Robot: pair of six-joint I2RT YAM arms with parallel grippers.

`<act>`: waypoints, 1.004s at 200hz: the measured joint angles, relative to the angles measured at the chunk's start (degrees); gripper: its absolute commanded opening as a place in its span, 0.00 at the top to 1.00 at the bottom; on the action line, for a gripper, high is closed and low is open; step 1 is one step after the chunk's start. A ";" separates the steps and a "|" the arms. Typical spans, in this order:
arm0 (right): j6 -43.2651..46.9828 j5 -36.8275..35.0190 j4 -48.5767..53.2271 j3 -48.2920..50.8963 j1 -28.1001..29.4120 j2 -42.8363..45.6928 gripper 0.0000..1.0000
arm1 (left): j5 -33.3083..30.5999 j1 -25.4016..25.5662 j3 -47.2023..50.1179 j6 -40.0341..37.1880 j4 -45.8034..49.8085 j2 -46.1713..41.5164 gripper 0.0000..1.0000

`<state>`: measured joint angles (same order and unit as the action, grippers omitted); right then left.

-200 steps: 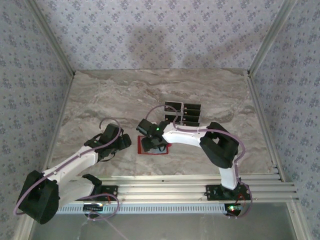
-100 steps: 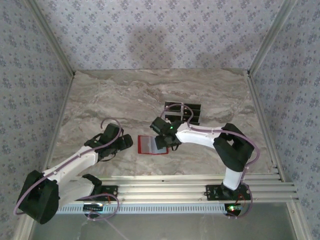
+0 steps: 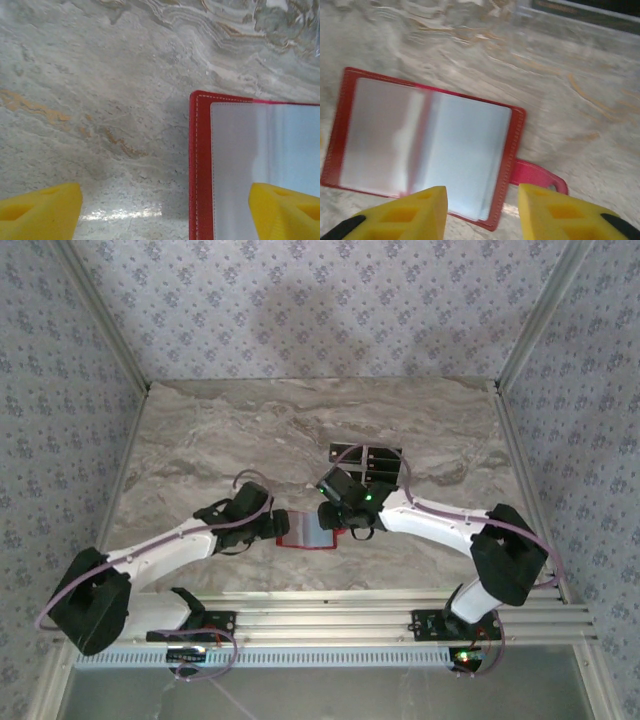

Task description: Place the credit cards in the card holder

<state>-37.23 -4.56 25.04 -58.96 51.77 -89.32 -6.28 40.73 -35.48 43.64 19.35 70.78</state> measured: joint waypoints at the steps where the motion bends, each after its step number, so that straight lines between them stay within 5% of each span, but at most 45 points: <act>1: -0.02 0.04 -0.07 0.00 0.00 -0.04 0.70 | -0.09 0.13 -0.07 -0.11 0.02 0.20 0.14; 49: -1.09 4.92 -6.91 2.08 0.00 -5.53 0.85 | -2.25 3.06 -3.32 -2.71 0.15 6.23 0.14; 201: -2.38 8.68 -15.69 8.15 -1.92 -7.98 0.86 | -11.54 4.72 -6.25 -2.67 4.90 14.51 0.17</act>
<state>-39.62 4.12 9.34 -50.81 49.84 -97.30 -17.82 45.45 -41.74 40.97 24.25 85.30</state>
